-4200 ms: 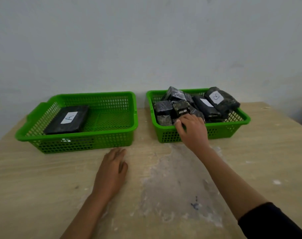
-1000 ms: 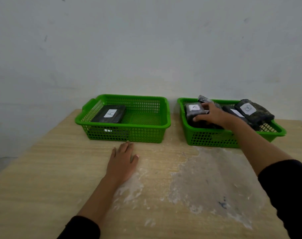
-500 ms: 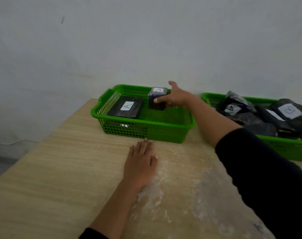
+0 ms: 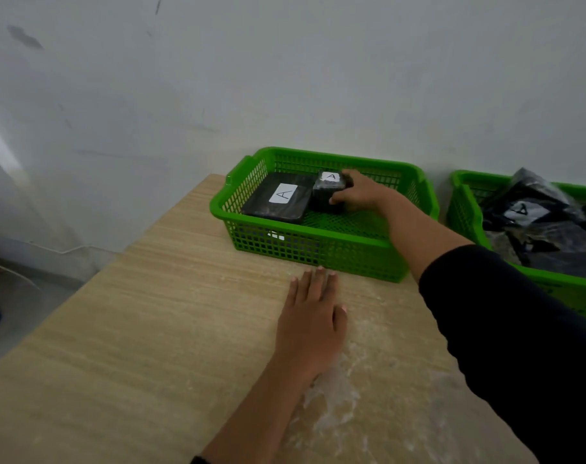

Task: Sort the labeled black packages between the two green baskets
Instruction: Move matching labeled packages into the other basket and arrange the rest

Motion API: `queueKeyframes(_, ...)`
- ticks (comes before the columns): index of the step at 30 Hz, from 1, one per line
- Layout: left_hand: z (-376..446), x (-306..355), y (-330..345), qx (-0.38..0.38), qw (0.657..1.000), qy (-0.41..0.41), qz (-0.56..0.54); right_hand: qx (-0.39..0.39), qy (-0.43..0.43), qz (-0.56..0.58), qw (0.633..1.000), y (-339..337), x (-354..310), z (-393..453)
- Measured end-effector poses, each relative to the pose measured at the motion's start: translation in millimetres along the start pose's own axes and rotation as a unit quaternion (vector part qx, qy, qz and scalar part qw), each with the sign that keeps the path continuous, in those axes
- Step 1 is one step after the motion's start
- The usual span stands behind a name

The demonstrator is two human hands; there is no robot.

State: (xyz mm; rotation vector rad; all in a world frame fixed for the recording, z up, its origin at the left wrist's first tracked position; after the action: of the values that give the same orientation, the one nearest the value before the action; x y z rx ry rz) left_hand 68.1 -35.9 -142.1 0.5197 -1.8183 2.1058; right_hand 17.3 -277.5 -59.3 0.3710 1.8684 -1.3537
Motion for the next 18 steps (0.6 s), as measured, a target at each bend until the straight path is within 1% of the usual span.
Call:
queueKeyframes(1, 0, 0, -1, 0.001, 1.000, 0.001, -0.001, -0.017, 0.004, 0.021, 1.000, 1, 1, -4)
queueKeyframes(2, 0, 0, -1, 0.004, 1.000, 0.002, -0.003, -0.017, 0.007, 0.037, 0.999, 1, 0, -8)
queueKeyframes(6, 0, 1, -4, 0.020, 1.000, 0.001, -0.019, 0.076, -0.013, 0.053, 0.996, -11, -18, -29)
queueKeyframes(8, 0, 1, -5, 0.021, 0.999, 0.000, -0.026, 0.092, -0.048, 0.040, 0.994, -26, -25, -44)
queueKeyframes(10, 0, 2, -4, 0.016, 1.000, 0.003, -0.024, 0.105, -0.087, 0.001, 0.991, -50, -26, -65)
queueKeyframes(12, 0, 2, -5, 0.014, 1.000, 0.003, -0.017, 0.136, -0.101, -0.029, 0.985, -81, -18, -85)
queueKeyframes(14, 2, 2, -6, 0.016, 1.000, 0.000, -0.013, 0.168, -0.073, -0.042, 0.982, -114, 2, -103)
queueKeyframes(16, 2, 3, -6, 0.016, 1.000, -0.004, -0.009, 0.206, -0.019, -0.063, 0.976, -145, 33, -119)
queueKeyframes(17, 2, 4, -5, 0.016, 1.000, -0.006, -0.008, 0.222, 0.013, -0.096, 0.970, -157, 50, -128)
queueKeyframes(18, 1, 4, -5, 0.015, 1.000, -0.007, -0.009, 0.222, 0.043, -0.142, 0.964, -164, 66, -137)
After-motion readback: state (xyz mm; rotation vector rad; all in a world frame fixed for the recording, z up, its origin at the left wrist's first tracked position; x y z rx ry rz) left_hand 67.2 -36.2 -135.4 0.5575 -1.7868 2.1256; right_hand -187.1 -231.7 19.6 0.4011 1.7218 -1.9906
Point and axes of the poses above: each hand's wrist, its own z-axis towards the middle knuckle, its own y-axis out of the palm, x = y × z, the point moved 3 cm from there along z, towards the middle knuckle, and after that the axes turned 6 degrees about -z, right-handed, at the moved point
